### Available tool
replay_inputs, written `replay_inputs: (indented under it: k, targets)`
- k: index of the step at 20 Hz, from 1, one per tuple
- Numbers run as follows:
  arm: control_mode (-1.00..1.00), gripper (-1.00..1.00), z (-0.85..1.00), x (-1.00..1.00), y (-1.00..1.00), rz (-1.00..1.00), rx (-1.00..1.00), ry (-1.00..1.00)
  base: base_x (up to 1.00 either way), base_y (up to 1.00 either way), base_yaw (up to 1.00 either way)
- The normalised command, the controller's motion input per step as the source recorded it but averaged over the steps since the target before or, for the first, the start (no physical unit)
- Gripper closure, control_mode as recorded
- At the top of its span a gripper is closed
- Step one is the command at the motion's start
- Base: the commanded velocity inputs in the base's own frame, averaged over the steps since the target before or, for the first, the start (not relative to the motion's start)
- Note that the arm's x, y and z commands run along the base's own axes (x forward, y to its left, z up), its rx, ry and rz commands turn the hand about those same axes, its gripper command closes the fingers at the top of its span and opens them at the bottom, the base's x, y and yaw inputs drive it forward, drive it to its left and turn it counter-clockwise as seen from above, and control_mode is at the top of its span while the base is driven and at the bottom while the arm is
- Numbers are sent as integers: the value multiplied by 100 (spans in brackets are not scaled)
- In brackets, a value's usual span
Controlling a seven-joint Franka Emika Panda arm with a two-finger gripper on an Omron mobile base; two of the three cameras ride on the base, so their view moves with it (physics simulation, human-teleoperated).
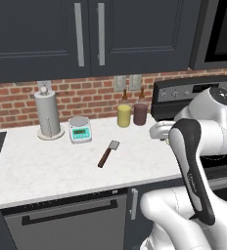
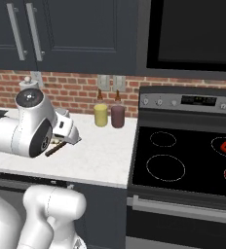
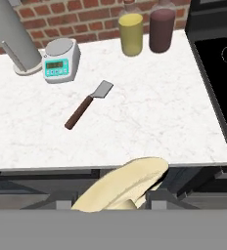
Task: Put the garlic and mushroom in the pot. Retrieve the spatula and lightly stir the vegetables in the pot.
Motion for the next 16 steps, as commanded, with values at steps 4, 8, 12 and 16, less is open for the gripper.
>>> replay_inputs:
  k: [4, 8, 12, 16]
  targets:
    - [-100, 100, 0, 0, 0, 0, 0, 0, 0, 0, 0]
    - [100, 100, 0, 0, 0, 0, 0, 0, -6, 0, 0]
    - [100, 100, 0, 0, 0, 0, 0, 0, -61, -43, -1]
    - [100, 100, 0, 0, 0, 0, 0, 0, -9, -59, -3]
